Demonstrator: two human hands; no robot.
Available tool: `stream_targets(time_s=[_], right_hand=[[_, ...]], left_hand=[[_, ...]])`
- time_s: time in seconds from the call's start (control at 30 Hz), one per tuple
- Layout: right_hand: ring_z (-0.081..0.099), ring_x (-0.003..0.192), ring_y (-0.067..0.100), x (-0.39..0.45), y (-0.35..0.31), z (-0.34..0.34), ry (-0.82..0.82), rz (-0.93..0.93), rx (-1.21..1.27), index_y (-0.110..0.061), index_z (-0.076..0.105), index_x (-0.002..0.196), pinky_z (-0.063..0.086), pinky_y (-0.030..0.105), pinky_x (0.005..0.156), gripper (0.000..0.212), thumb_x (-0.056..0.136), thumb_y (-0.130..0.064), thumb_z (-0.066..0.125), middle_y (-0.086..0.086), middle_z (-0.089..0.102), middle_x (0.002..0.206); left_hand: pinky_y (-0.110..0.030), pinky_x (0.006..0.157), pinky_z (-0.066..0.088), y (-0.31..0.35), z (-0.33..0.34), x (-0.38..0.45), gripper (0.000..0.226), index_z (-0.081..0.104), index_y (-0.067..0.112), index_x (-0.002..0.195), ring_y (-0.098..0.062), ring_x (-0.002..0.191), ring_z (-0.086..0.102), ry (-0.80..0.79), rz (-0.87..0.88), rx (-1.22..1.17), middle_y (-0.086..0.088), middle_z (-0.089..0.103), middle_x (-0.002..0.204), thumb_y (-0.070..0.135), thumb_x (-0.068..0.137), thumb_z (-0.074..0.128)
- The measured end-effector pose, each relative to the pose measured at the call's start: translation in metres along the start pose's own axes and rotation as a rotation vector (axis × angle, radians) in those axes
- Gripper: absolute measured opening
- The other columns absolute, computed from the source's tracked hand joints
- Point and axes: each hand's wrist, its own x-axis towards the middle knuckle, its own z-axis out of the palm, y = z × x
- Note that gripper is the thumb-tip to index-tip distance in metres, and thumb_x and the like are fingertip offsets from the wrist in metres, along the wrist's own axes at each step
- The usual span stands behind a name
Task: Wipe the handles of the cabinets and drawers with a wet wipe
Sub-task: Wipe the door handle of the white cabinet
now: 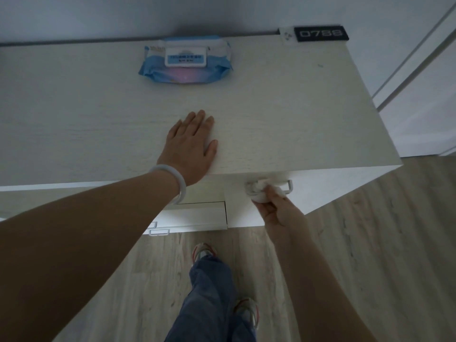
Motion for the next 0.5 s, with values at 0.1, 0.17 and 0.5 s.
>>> stream_targets(time_s=[0.1, 0.17, 0.5], right_hand=[[0.07, 0.101, 0.024, 0.007, -0.019, -0.017, 0.032, -0.083, 0.078, 0.003, 0.062, 0.115, 0.056, 0.041, 0.09, 0.034, 0.082, -0.002, 0.066, 0.02, 0.067, 0.118], [0.07, 0.101, 0.025, 0.007, -0.023, -0.023, 0.056, -0.129, 0.071, 0.006, 0.057, 0.121, 0.056, 0.041, 0.09, 0.034, 0.087, 0.001, 0.063, 0.021, 0.066, 0.119], [0.069, 0.103, 0.03, -0.004, -0.028, -0.022, 0.084, -0.195, -0.043, 0.004, 0.062, 0.112, 0.055, 0.043, 0.09, 0.021, 0.091, 0.002, 0.059, 0.02, 0.069, 0.111]], left_hand=[[-0.038, 0.12, 0.011, 0.0, 0.001, 0.0, 0.065, 0.027, 0.018, 0.151, -0.02, 0.148, 0.017, -0.005, 0.001, -0.003, -0.004, 0.022, 0.159, 0.048, 0.093, 0.02], [-0.038, 0.12, 0.011, 0.0, 0.001, 0.001, 0.064, 0.027, 0.018, 0.151, -0.02, 0.148, 0.017, -0.001, 0.001, -0.007, -0.004, 0.022, 0.159, 0.047, 0.094, 0.022], [-0.038, 0.121, 0.01, -0.001, 0.001, 0.001, 0.065, 0.025, 0.019, 0.152, -0.019, 0.148, 0.014, -0.014, -0.003, 0.008, -0.003, 0.02, 0.16, 0.049, 0.094, 0.019]])
